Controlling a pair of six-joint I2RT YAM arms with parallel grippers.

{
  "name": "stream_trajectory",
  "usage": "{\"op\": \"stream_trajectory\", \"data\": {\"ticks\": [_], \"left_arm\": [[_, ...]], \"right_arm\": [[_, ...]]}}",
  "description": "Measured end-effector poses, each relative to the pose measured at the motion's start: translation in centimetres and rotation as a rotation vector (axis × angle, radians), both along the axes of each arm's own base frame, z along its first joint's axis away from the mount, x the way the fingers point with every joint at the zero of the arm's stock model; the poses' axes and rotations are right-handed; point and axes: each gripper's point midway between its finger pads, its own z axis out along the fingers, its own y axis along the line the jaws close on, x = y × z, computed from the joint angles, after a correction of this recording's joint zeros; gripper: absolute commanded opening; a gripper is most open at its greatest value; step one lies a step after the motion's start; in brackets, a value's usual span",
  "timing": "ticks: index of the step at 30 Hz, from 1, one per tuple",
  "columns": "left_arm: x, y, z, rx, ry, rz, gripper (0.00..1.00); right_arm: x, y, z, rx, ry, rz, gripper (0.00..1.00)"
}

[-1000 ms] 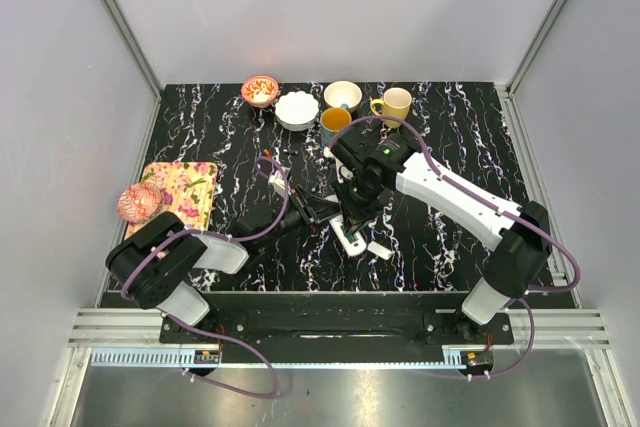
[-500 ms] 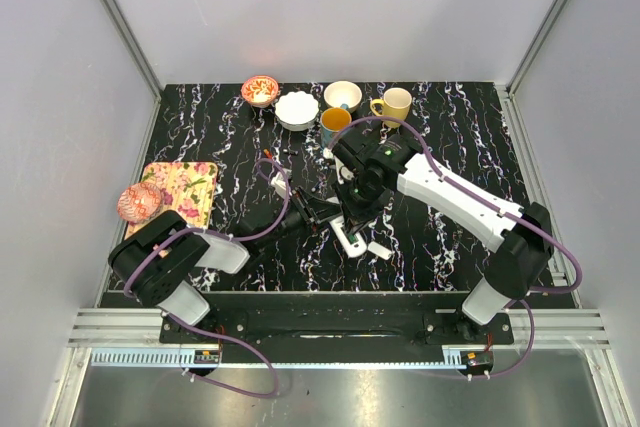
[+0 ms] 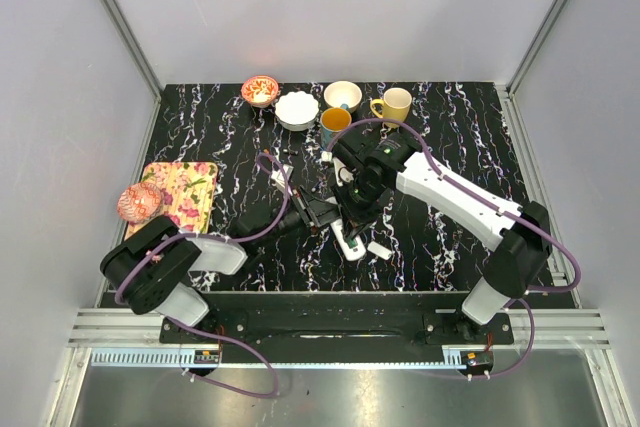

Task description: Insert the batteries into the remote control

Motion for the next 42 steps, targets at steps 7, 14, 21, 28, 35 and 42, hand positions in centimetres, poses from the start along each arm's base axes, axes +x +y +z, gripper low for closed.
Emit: {"op": "stream_trajectory", "data": {"ticks": [7,14,21,28,35,42], "left_arm": [[-0.3,0.1,0.6,0.017,-0.068,0.0,0.0],[-0.4,0.0,0.1,0.03,-0.04,-0.004,0.0],[-0.1,-0.2,-1.2,0.018,0.075,-0.003,0.0],[0.2,-0.2,-1.3,-0.004,0.134,0.011,0.0],[0.2,-0.2,-1.3,0.0,0.123,0.011,0.0],[0.0,-0.4,-1.0,0.011,0.077,-0.007,0.0]], "right_arm": [[-0.3,0.4,0.1,0.019,0.024,-0.006,0.0],[-0.4,0.3,-0.3,0.013,0.028,-0.013,0.0],[0.0,-0.1,-0.7,0.02,-0.021,-0.053,0.0],[0.6,-0.3,-0.5,0.043,-0.079,-0.094,0.03],[0.5,-0.3,-0.5,0.048,-0.075,-0.103,0.06],[-0.1,-0.2,-0.5,0.052,-0.044,-0.091,0.1]]}}
